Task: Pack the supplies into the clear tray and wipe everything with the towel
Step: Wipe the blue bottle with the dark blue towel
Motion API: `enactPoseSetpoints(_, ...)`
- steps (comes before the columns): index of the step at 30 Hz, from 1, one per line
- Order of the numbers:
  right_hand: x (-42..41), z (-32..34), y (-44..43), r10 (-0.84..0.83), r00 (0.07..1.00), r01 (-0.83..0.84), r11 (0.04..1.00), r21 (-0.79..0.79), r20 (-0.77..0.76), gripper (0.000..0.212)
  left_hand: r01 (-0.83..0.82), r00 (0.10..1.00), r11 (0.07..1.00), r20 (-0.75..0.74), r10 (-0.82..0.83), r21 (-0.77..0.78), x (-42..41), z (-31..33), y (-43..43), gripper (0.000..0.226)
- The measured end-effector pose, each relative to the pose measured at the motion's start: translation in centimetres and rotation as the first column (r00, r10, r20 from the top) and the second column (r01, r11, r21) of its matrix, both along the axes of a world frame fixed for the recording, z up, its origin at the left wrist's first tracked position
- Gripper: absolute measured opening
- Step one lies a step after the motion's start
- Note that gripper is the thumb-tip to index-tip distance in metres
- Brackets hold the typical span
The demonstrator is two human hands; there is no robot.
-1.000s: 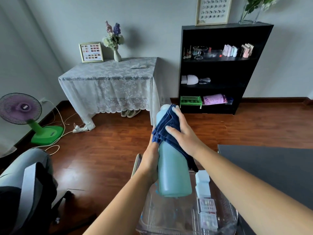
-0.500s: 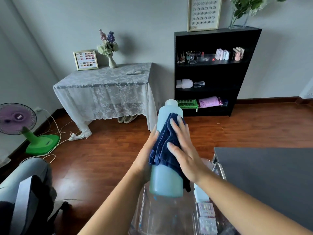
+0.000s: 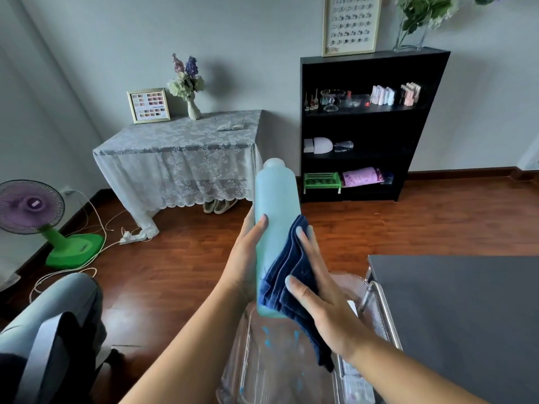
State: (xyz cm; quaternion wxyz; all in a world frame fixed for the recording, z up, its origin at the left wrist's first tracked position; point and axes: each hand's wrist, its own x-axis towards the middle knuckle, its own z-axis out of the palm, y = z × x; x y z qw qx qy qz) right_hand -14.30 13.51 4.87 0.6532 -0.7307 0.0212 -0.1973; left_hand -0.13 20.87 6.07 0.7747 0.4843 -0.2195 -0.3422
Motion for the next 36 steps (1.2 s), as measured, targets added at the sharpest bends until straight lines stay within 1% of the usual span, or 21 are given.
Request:
enactPoseSetpoints(2,0.7,0.3,-0.3,-0.043,0.999,0.044,0.994,-0.095,0.018,0.061,0.028,0.998,1.000,-0.048,-0.028,-0.011,-0.1,-0.3,-0.1,0.048)
enactPoseSetpoints(5,3.3,1.5,-2.7,-0.135,0.990,0.140,0.969,-0.204,0.038,0.060,0.169,0.971,0.985,-0.164,-0.174,-0.042,-0.7,0.0,-0.4,0.048)
enactPoseSetpoints(7,5.4,2.9,-4.9,-0.179,0.983,0.184,0.969,-0.163,0.049,0.058,0.218,0.964,0.976,-0.152,-0.220,-0.030,-1.3,0.0,-0.7,0.046)
enactPoseSetpoints(8,6.3,3.5,-5.8,-0.180,0.983,0.184,0.975,-0.128,0.039,0.057,0.208,0.970,0.978,-0.124,-0.209,-0.025,-1.6,-0.1,-0.8,0.046)
enactPoseSetpoints(10,7.6,4.2,-6.9,-0.149,0.989,0.147,0.984,-0.099,-0.007,0.056,0.151,0.987,0.988,-0.058,-0.153,-0.034,-2.1,-0.3,-1.0,0.051)
enactPoseSetpoints(12,7.8,4.2,-6.8,-0.106,0.994,0.104,0.992,-0.075,-0.033,0.054,0.102,0.994,0.994,-0.022,-0.103,-0.047,-2.2,-0.3,-1.1,0.048)
enactPoseSetpoints(14,6.8,3.4,-6.0,-0.057,0.998,0.058,0.998,0.018,-0.025,0.055,0.053,0.998,0.997,-0.025,-0.055,-0.054,-1.8,0.0,-1.1,0.044)
enactPoseSetpoints(16,4.6,1.8,-4.6,0.004,1.000,-0.003,0.997,0.075,-0.013,0.058,0.001,0.999,0.999,-0.046,-0.002,-0.041,-1.1,0.2,-1.1,0.047)
enactPoseSetpoints(17,3.4,0.9,-3.8,0.018,1.000,-0.018,0.998,0.067,-0.010,0.060,-0.019,0.998,0.999,-0.059,0.017,-0.031,-0.7,0.2,-1.0,0.049)
enactPoseSetpoints(19,1.4,-0.5,-2.6,-0.001,1.000,0.001,1.000,-0.019,0.011,0.061,-0.039,0.998,0.999,-0.052,0.039,0.006,-0.4,0.1,-1.1,0.049)
enactPoseSetpoints(21,0.4,-1.3,-2.1,-0.037,0.999,0.040,0.993,-0.109,0.031,0.060,-0.027,1.000,0.999,0.001,0.027,0.041,-0.6,-0.1,-1.4,0.046)
enactPoseSetpoints(23,0.5,-1.2,-2.2,-0.059,0.998,0.064,0.987,-0.151,0.035,0.058,0.013,1.000,1.000,0.017,-0.013,0.018,-0.8,-0.3,-1.8,0.043)
enactPoseSetpoints(25,1.5,-0.4,-3.1,-0.101,0.993,0.110,0.977,-0.180,0.057,0.056,0.093,0.996,0.995,-0.015,-0.093,-0.021,-1.2,-0.5,-2.0,0.044)
enactPoseSetpoints(27,3.2,1.2,-4.7,-0.164,0.984,0.172,0.973,-0.155,0.064,0.055,0.179,0.978,0.984,-0.102,-0.180,-0.018,-1.7,-0.4,-2.1,0.048)
enactPoseSetpoints(29,5.0,3.2,-6.5,-0.202,0.978,0.204,0.978,-0.037,0.058,0.054,0.236,0.949,0.972,-0.220,-0.228,0.014,-2.1,0.0,-2.1,0.058)
enactPoseSetpoints(30,5.6,3.9,-7.2,-0.209,0.976,0.207,0.978,0.035,0.055,0.054,0.242,0.946,0.970,-0.227,-0.233,0.012,-2.3,0.0,-2.1,0.061)
enactPoseSetpoints(31,6.1,4.2,-7.6,-0.214,0.976,0.209,0.974,0.085,0.052,0.055,0.221,0.959,0.975,-0.184,-0.215,0.016,-2.5,0.0,-2.2,0.059)
enactPoseSetpoints(33,6.4,4.0,-7.6,-0.226,0.973,0.220,0.968,0.120,0.041,0.056,0.068,0.995,0.995,0.066,-0.073,0.074,-2.6,0.5,-2.3,0.044)
enactPoseSetpoints(34,6.4,3.8,-7.4,-0.231,0.972,0.225,0.966,0.124,0.035,0.057,-0.005,0.980,0.994,0.200,-0.016,0.105,-2.4,0.8,-2.5,0.042)
enactPoseSetpoints(35,6.3,3.5,-7.2,-0.234,0.972,0.230,0.967,0.113,0.028,0.057,-0.035,0.955,0.992,0.297,-0.003,0.124,-2.3,1.1,-2.7,0.043)
enactPoseSetpoints(36,6.2,3.3,-7.0,-0.240,0.971,0.237,0.968,0.083,0.023,0.057,-0.032,0.943,0.990,0.332,-0.014,0.134,-2.1,1.0,-2.9,0.045)
